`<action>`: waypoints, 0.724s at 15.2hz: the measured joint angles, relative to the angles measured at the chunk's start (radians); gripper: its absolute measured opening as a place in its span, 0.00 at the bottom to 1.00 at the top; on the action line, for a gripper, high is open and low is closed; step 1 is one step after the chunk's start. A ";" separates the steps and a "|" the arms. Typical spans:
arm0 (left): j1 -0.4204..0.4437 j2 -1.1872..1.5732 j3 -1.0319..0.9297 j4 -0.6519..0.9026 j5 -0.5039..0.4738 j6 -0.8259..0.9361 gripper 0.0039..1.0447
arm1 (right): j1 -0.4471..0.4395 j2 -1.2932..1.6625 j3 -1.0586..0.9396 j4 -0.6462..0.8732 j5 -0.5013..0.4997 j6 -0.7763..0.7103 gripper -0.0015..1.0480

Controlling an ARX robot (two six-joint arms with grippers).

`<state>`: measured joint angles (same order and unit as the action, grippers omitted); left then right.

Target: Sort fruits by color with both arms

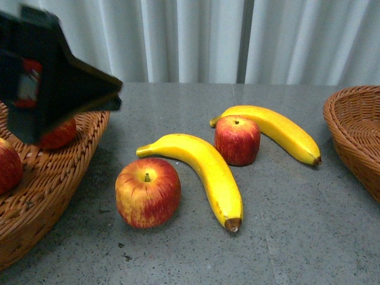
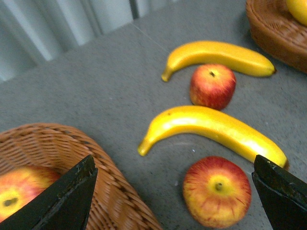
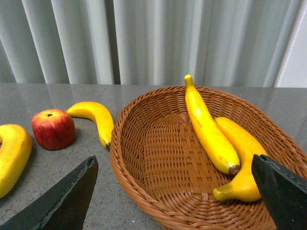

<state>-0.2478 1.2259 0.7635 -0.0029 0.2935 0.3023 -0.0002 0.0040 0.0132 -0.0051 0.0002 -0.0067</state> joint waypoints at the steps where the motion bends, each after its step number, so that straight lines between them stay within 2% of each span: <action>1: -0.039 0.043 0.005 -0.014 -0.008 0.029 0.94 | 0.000 0.000 0.000 0.000 0.000 0.000 0.94; 4: -0.105 0.159 0.027 -0.023 -0.026 0.093 0.94 | 0.000 0.000 0.000 0.000 0.000 0.000 0.94; 7: -0.117 0.258 0.045 -0.014 -0.064 0.121 0.94 | 0.000 0.000 0.000 0.000 0.000 0.000 0.94; 9: -0.158 0.366 0.068 -0.018 -0.067 0.126 0.94 | 0.000 0.000 0.000 0.000 0.000 0.000 0.94; 11: -0.154 0.388 0.067 -0.028 -0.100 0.140 0.94 | 0.000 0.000 0.000 0.000 0.000 0.000 0.94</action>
<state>-0.4015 1.6135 0.8307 -0.0307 0.1940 0.4419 -0.0002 0.0040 0.0132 -0.0051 0.0002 -0.0067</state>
